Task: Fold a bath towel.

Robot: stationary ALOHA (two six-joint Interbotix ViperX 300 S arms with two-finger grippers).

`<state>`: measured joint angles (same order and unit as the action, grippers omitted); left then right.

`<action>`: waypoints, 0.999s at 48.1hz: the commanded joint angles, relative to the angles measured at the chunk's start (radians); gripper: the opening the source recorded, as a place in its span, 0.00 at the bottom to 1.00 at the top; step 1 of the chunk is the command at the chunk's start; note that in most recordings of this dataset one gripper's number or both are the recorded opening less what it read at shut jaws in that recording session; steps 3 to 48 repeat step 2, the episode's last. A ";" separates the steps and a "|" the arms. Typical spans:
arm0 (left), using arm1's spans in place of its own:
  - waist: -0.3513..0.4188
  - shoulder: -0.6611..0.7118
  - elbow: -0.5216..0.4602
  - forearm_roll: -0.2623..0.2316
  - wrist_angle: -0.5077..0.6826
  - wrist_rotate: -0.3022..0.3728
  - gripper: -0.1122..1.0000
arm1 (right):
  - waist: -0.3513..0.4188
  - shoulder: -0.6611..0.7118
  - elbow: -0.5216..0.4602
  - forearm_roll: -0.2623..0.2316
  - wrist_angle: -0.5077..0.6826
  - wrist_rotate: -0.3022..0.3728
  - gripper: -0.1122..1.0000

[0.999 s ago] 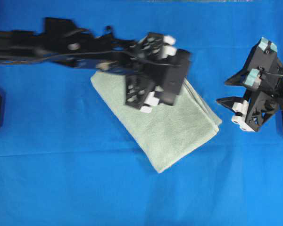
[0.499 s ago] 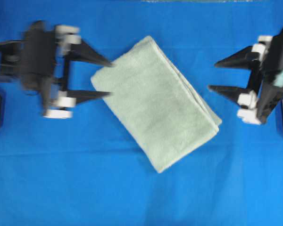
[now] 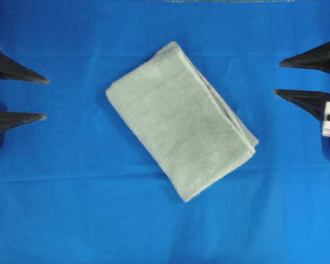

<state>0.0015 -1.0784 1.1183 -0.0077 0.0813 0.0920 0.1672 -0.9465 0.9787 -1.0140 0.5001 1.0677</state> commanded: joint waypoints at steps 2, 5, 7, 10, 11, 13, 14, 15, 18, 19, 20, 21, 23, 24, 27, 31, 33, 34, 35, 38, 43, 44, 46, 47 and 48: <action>-0.002 -0.066 0.055 0.000 -0.038 -0.003 0.72 | -0.003 -0.052 0.038 -0.006 -0.020 0.006 0.67; -0.002 -0.066 0.055 0.000 -0.038 -0.003 0.72 | -0.003 -0.052 0.038 -0.006 -0.020 0.006 0.67; -0.002 -0.066 0.055 0.000 -0.038 -0.003 0.72 | -0.003 -0.052 0.038 -0.006 -0.020 0.006 0.67; -0.002 -0.066 0.055 0.000 -0.038 -0.003 0.72 | -0.003 -0.052 0.038 -0.006 -0.020 0.006 0.67; -0.002 -0.066 0.055 0.000 -0.038 -0.003 0.72 | -0.003 -0.052 0.038 -0.006 -0.020 0.006 0.67; -0.002 -0.066 0.055 0.000 -0.038 -0.003 0.72 | -0.003 -0.052 0.038 -0.006 -0.020 0.006 0.67; -0.002 -0.066 0.055 0.000 -0.038 -0.003 0.72 | -0.003 -0.052 0.038 -0.006 -0.020 0.006 0.67; -0.002 -0.066 0.055 0.000 -0.038 -0.003 0.72 | -0.003 -0.052 0.038 -0.006 -0.020 0.006 0.67; -0.002 -0.066 0.055 0.000 -0.038 -0.003 0.72 | -0.003 -0.052 0.038 -0.006 -0.020 0.006 0.67; -0.002 -0.066 0.055 0.000 -0.038 -0.003 0.72 | -0.003 -0.052 0.038 -0.006 -0.020 0.006 0.67; -0.002 -0.066 0.055 0.000 -0.038 -0.003 0.72 | -0.003 -0.052 0.038 -0.006 -0.020 0.006 0.67; -0.002 -0.066 0.055 0.000 -0.038 -0.003 0.72 | -0.003 -0.052 0.038 -0.006 -0.020 0.006 0.67; -0.002 -0.066 0.055 0.000 -0.038 -0.003 0.72 | -0.003 -0.052 0.038 -0.006 -0.020 0.006 0.67; -0.002 -0.066 0.055 0.000 -0.038 -0.003 0.72 | -0.003 -0.052 0.038 -0.006 -0.020 0.006 0.67; -0.002 -0.066 0.055 0.000 -0.038 -0.003 0.72 | -0.003 -0.052 0.038 -0.006 -0.020 0.006 0.67; -0.002 -0.066 0.055 0.000 -0.038 -0.003 0.72 | -0.003 -0.052 0.038 -0.006 -0.020 0.006 0.67; -0.002 -0.066 0.055 0.000 -0.038 -0.003 0.72 | -0.003 -0.052 0.038 -0.006 -0.020 0.006 0.67; -0.002 -0.066 0.055 0.000 -0.038 -0.003 0.72 | -0.003 -0.052 0.038 -0.006 -0.020 0.006 0.67; -0.002 -0.066 0.055 0.000 -0.038 -0.003 0.72 | -0.003 -0.052 0.038 -0.006 -0.020 0.006 0.67; -0.002 -0.066 0.055 0.000 -0.038 -0.003 0.72 | -0.003 -0.052 0.038 -0.006 -0.020 0.006 0.67; -0.002 -0.066 0.055 0.000 -0.038 -0.003 0.72 | -0.003 -0.052 0.038 -0.006 -0.020 0.006 0.67; -0.002 -0.066 0.055 0.000 -0.038 -0.003 0.72 | -0.003 -0.052 0.038 -0.006 -0.020 0.006 0.67; -0.002 -0.066 0.055 0.000 -0.038 -0.003 0.72 | -0.003 -0.052 0.038 -0.006 -0.020 0.006 0.67; -0.002 -0.066 0.055 0.000 -0.038 -0.003 0.72 | -0.003 -0.052 0.038 -0.006 -0.020 0.006 0.67; -0.002 -0.066 0.055 0.000 -0.038 -0.003 0.72 | -0.003 -0.052 0.038 -0.006 -0.020 0.006 0.67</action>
